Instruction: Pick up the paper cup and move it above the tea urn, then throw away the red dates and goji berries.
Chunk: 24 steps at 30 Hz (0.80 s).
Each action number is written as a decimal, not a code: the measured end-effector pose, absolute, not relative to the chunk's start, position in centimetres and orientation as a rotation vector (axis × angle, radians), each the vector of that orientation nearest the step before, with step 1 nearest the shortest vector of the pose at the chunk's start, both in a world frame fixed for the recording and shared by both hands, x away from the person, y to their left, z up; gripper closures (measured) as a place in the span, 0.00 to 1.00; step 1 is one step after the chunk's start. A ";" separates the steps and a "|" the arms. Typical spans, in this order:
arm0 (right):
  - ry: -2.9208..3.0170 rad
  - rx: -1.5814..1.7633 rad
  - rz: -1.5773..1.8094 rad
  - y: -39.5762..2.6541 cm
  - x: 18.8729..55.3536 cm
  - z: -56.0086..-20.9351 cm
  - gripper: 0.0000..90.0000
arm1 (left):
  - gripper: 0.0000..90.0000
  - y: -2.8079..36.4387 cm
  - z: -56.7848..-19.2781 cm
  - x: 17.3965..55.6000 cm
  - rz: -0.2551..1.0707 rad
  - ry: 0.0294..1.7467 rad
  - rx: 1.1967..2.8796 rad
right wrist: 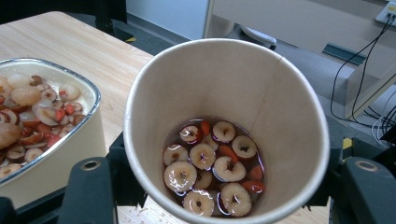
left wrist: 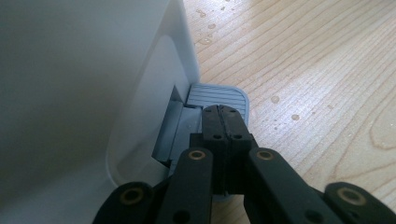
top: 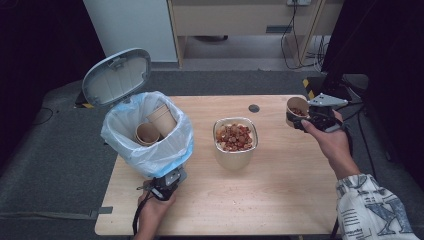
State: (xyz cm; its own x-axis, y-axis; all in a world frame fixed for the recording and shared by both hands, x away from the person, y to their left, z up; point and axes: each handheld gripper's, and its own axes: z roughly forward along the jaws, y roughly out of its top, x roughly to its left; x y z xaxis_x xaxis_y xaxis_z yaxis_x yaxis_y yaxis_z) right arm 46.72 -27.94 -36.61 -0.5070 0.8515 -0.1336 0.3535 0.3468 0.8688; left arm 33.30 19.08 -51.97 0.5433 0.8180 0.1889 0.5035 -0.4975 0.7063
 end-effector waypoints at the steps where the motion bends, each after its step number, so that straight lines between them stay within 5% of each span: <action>1: 2.027 1.048 1.097 -27.9 46.7 -36.6 0.38 | 0.99 19.1 -52.0 33.3 0.692 1.061 2.189; 24: 2.100 0.881 1.133 -24.6 48.8 -33.2 0.38 | 0.99 19.0 -52.0 33.2 0.702 1.057 2.195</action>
